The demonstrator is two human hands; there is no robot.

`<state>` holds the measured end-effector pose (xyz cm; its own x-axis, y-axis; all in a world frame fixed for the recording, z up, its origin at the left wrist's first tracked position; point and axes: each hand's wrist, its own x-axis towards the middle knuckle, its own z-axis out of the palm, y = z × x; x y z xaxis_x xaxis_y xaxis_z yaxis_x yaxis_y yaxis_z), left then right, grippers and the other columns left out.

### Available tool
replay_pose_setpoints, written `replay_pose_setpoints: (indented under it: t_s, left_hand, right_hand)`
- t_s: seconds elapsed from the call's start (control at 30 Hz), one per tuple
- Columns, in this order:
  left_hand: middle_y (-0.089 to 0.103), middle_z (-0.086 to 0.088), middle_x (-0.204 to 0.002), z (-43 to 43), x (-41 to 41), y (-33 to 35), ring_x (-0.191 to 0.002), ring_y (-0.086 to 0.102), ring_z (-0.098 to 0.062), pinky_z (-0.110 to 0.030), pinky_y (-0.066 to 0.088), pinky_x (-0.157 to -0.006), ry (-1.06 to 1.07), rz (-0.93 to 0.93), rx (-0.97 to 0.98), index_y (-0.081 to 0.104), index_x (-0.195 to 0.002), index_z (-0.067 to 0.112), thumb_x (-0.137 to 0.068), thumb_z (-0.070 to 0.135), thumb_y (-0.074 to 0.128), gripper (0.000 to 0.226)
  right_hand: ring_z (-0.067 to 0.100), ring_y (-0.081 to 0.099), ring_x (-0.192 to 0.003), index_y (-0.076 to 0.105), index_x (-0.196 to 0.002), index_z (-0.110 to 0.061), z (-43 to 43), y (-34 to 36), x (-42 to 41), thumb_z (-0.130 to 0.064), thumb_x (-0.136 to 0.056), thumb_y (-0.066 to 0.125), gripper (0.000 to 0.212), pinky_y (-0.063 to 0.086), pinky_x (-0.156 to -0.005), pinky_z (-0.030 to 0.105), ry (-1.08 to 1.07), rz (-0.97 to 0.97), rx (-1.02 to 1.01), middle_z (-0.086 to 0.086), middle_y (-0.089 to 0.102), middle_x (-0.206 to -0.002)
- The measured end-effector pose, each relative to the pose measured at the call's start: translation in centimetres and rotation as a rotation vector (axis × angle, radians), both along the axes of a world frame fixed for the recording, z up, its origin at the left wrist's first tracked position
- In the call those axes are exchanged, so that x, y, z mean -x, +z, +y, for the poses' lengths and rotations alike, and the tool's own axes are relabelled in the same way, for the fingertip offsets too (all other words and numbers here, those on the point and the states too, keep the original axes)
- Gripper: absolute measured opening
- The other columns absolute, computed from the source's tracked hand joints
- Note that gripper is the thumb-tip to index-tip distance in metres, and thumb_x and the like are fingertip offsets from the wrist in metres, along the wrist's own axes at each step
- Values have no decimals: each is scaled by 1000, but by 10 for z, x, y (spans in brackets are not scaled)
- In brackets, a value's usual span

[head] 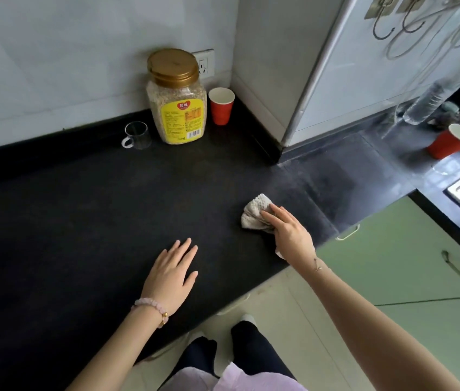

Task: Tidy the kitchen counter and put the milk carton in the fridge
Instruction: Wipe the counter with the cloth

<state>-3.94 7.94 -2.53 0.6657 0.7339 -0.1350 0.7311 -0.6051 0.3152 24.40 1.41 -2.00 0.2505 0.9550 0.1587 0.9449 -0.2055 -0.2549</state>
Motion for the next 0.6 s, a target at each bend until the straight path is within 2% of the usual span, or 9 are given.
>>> replay_pose_setpoints:
  t_s: [0.07,0.13,0.23,0.3,0.37,0.47,0.6]
  left_hand:
    - [27,1,-153,1,1,-2,-142,22,-22,-38,20,-115,-6,-9,17,35,-140,19,-91,29,49,52]
    - [25,3,-153,2,2,-3,-143,20,-21,-37,18,-116,-4,-17,20,34,-141,21,-92,30,48,51]
    - [27,2,-153,1,0,-3,-142,23,-22,-37,17,-115,12,-19,21,36,-140,20,-91,29,50,51]
    - [30,0,-151,-1,-3,-1,-141,25,-23,-39,19,-114,34,-19,20,38,-138,19,-90,28,52,52]
    - [29,0,-152,-3,-5,0,-142,23,-23,-39,18,-115,46,-10,26,37,-139,18,-90,29,52,52]
    - [21,3,-155,-4,-7,2,-144,15,-20,-36,11,-117,56,-1,62,29,-142,21,-93,30,46,53]
    - [12,6,-157,-2,-8,6,-145,7,-16,-34,7,-119,55,24,91,23,-144,23,-95,32,40,53]
  right_hand:
    - [31,57,-121,65,-120,-17,-3,5,-18,13,-67,62,61,47,-98,34,-76,34,16,8,59,-133]
    - [29,55,-123,63,-123,-17,-2,11,-38,8,-77,54,53,48,-96,36,-217,125,-23,7,56,-136]
    - [20,42,-135,50,-136,-25,7,19,-53,-9,-87,45,52,34,-109,31,-431,364,23,-2,42,-148]
    - [16,34,-139,43,-140,-31,10,17,-48,-19,-89,50,53,30,-113,31,-380,414,97,-7,33,-154]
    - [16,31,-141,39,-141,-36,12,11,-41,-25,-90,55,55,32,-112,33,-292,358,131,-9,28,-155]
    - [19,35,-139,42,-140,-37,30,13,-36,-26,-92,55,50,34,-110,35,-258,377,83,-10,30,-154]
    - [23,41,-135,48,-137,-29,62,19,1,-19,-93,54,45,38,-105,34,-123,349,56,-1,38,-151]
